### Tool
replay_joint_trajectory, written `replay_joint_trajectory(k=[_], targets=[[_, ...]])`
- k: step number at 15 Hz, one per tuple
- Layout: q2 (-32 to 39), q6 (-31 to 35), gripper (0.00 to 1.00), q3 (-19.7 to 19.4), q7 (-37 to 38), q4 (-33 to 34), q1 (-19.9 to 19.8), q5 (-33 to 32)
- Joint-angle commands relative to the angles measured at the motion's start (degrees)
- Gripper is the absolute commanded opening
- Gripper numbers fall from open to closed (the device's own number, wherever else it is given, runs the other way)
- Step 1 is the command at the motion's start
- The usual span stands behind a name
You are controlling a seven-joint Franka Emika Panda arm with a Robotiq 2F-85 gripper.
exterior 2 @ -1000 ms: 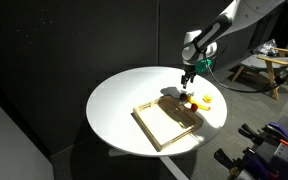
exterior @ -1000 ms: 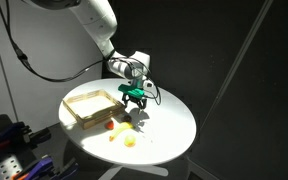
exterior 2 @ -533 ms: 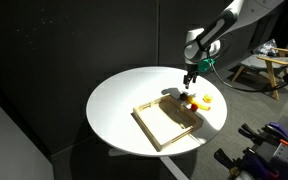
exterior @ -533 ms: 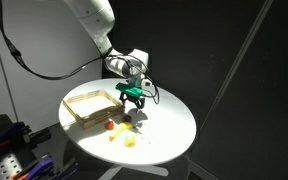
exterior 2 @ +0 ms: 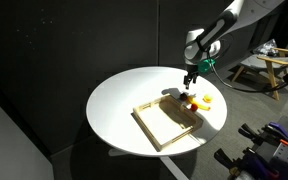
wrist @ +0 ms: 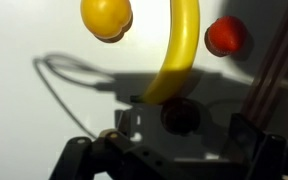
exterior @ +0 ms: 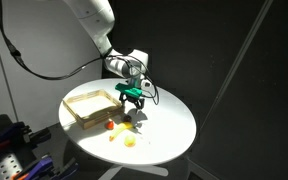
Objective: Put the plum in the crate
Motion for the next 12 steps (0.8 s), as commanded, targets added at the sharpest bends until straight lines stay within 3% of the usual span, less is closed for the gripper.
replay_joint_trajectory(k=[1,12], targets=[[0.6,1.0,1.0,0.7,0.0,0.2,-0.5,-0.4],[4.0,3.9,1.0,0.9,0.3,2.9,0.4,-1.2]])
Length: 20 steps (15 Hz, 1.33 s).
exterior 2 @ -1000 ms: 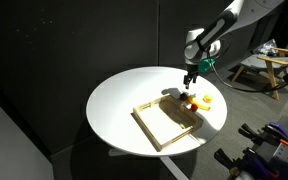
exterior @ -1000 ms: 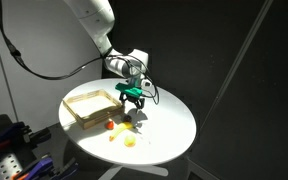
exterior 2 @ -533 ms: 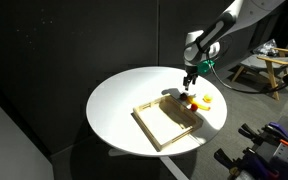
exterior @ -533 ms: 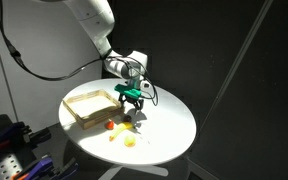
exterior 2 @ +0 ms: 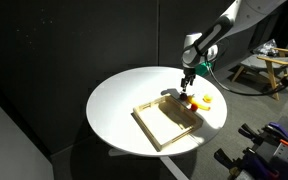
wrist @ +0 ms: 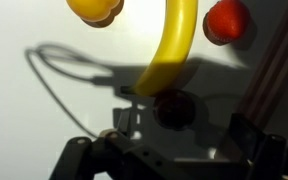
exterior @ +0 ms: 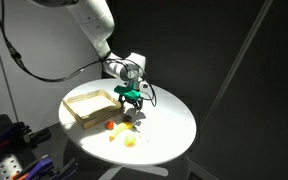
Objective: Put the plum in the crate
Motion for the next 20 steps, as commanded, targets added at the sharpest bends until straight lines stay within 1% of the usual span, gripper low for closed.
replay_joint_trajectory(k=[1,7,20], targets=[[1.9,0.6,1.0,0.1,0.3,2.4,0.1,-1.2],[3.9,0.8,1.0,0.1,0.1,4.4,0.1,-1.3],[7.2,1.4,1.0,0.2,-0.6,6.3,-0.1,-1.5]])
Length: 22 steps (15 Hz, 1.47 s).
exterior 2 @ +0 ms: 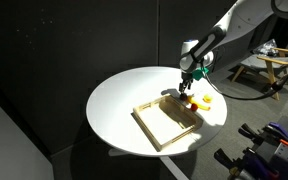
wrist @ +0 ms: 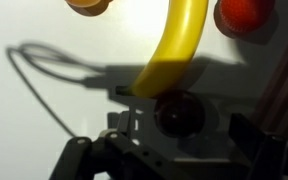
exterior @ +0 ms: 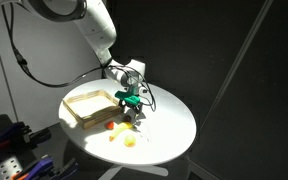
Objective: Put the plum in the crate
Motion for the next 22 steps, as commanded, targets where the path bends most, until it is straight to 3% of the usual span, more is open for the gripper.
replay_joint_trajectory(k=[1,17,18,19,22], targets=[[1.5,0.7,1.0,0.2,-0.6,1.8,-0.3,-1.5],[5.8,0.3,1.0,0.0,-0.2,6.0,-0.2,-1.7],[6.0,0.2,0.75,-0.1,-0.1,6.2,-0.2,-1.7],[6.2,0.3,0.75,-0.1,-0.1,6.4,-0.2,-1.7],[6.4,0.0,0.49,-0.2,0.0,6.6,-0.1,-1.8]])
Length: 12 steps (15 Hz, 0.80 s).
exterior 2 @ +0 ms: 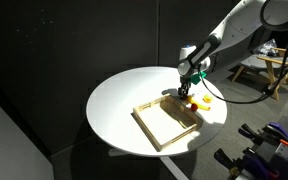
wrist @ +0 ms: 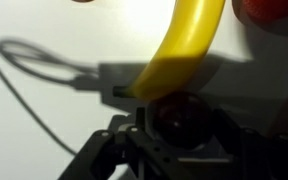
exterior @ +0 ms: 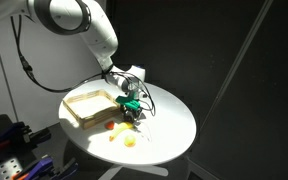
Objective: Put the plum in the crate
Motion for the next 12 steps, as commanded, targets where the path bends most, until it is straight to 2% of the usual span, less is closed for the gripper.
replay_joint_trajectory(k=[1,2,12], targets=[[0.3,-0.7,0.4,-0.1,0.1,1.3,0.0,-1.7],[-0.1,-1.0,0.35,-0.2,0.2,1.1,0.1,-1.7],[-7.7,-5.0,0.35,-0.2,0.0,-3.2,0.4,-2.1]])
